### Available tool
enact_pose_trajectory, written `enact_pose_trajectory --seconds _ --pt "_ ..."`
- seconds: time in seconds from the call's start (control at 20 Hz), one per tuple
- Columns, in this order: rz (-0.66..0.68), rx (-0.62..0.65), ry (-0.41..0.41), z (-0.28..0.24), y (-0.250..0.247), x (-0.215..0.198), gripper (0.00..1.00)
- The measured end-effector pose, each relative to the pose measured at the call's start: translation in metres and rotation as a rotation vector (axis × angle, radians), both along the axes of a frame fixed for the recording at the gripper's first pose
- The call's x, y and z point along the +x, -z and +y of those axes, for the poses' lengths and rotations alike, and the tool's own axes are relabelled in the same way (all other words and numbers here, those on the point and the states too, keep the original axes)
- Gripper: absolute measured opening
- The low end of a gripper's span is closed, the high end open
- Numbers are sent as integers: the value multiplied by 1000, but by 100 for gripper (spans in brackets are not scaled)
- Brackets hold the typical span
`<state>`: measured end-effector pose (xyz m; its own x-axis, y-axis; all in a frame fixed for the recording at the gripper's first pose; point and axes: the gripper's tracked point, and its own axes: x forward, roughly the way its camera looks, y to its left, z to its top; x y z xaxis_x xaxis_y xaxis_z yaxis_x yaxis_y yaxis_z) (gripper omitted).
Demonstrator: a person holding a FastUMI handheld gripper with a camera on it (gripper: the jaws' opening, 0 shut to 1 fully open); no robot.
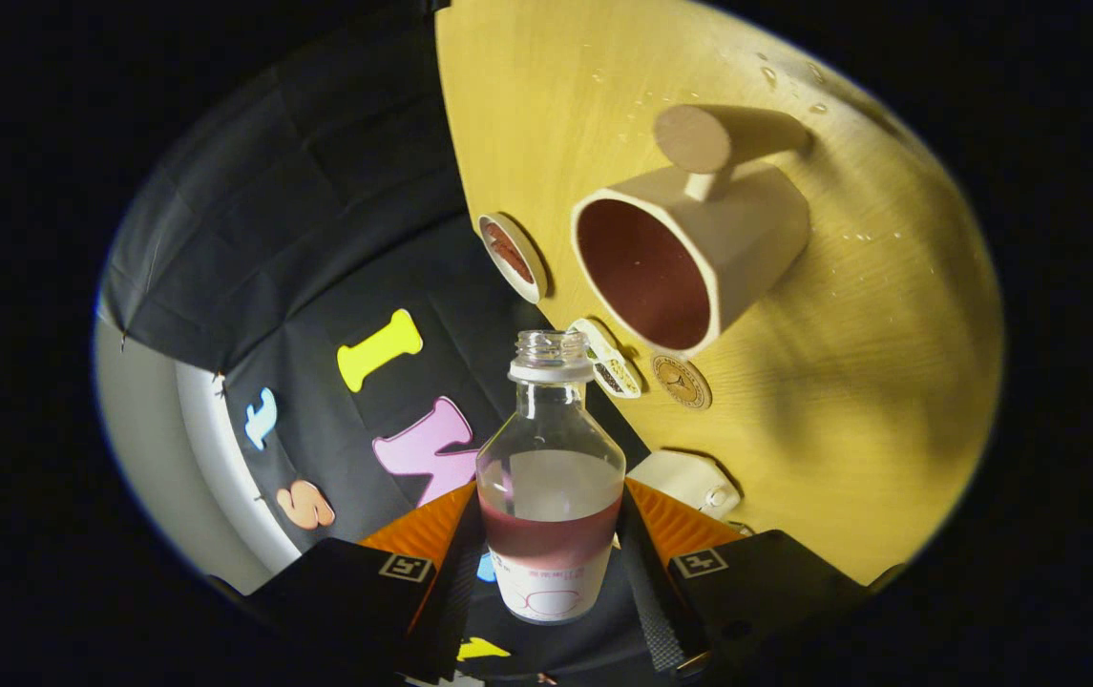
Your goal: Take the bottle from table, then pour the juice into the cup, finally place the bottle on the coaster
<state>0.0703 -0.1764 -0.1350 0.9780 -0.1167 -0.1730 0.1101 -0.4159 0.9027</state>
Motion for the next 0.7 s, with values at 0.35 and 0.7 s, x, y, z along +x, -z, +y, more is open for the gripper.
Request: enact_pose_trajectory --seconds 0.35,0.7 --pt "22 -366 -84 11 -21 -6 75" --pt "-12 -939 -68 21 -82 2 76"
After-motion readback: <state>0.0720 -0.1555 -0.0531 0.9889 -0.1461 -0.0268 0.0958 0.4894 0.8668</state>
